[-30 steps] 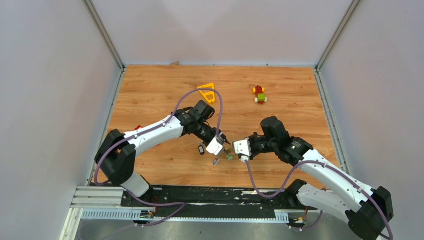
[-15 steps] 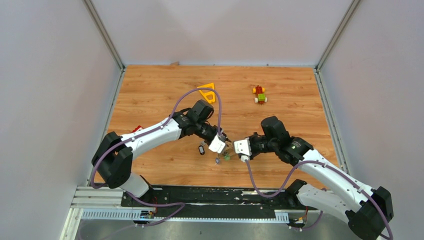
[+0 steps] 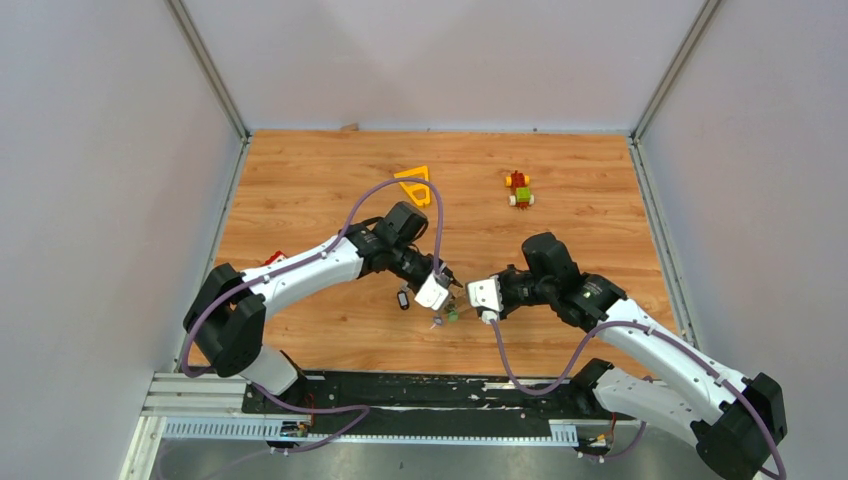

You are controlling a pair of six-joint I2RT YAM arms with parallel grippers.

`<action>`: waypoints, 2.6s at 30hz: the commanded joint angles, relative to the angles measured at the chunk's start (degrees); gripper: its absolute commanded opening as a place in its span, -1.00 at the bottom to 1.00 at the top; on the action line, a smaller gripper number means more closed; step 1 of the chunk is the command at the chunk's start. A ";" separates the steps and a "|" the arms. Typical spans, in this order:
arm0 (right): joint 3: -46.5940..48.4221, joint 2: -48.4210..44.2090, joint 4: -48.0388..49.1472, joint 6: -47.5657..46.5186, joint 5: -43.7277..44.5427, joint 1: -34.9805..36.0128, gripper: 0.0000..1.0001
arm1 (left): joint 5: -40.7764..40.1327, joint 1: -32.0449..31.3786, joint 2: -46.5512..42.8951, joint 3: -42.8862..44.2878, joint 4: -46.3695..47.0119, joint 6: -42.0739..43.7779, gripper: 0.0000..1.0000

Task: Put the keys on the keyring
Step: Adjust the keyring.

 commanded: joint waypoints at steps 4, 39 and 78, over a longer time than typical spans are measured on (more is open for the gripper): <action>1.63 -0.57 2.02 0.65 -1.13 -0.33 -1.00 | 2.14 -0.53 -1.36 -0.73 3.05 -1.32 -0.24; 1.72 -0.29 2.02 0.90 -1.00 -0.64 -1.00 | 3.00 -0.80 -3.75 -2.83 6.57 -5.36 -0.39; 1.93 1.92 0.54 -0.73 -3.35 -0.69 -1.00 | -4.76 0.43 -4.51 -1.54 2.47 7.56 -0.11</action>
